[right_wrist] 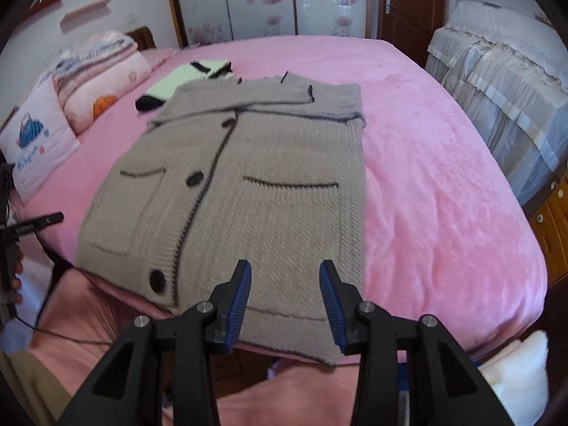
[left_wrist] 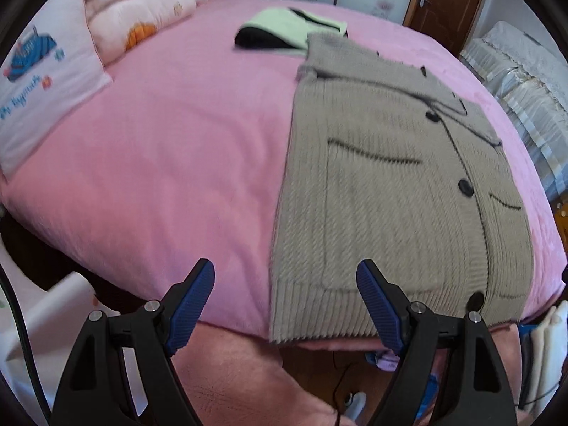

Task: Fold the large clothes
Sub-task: 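Move both tools to the cardigan hem, then grasp the hem with both tools and lift it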

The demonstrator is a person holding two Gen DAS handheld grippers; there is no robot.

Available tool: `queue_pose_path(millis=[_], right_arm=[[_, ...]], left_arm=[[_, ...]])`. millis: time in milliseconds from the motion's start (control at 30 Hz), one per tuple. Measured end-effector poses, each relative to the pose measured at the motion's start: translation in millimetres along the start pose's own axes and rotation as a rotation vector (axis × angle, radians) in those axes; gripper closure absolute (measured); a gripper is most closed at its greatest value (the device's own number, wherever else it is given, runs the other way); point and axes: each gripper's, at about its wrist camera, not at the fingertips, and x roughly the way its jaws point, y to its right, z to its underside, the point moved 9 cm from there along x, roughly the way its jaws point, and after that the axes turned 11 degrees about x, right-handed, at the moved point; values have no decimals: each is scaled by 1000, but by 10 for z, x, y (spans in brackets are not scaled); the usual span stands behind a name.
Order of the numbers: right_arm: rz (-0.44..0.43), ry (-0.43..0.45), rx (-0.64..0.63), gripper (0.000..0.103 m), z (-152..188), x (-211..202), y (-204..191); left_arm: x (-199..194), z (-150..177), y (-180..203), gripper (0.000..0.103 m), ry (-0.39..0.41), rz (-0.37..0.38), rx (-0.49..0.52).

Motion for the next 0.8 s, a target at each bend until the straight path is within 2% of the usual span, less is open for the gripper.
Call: queue_pose_path(millis=[267, 400, 533, 800], right_arm=[[13, -82, 101, 59, 261, 320, 369], [34, -129, 136, 59, 434, 447, 579], [17, -187, 182, 59, 581, 595, 737], [-35, -257, 223, 59, 756, 878, 869]], left_arm=[[443, 323, -36, 23, -114, 100, 44], [578, 434, 21, 30, -150, 158, 52], [698, 556, 107, 37, -197, 223, 46], [885, 696, 145, 37, -231, 246, 35]])
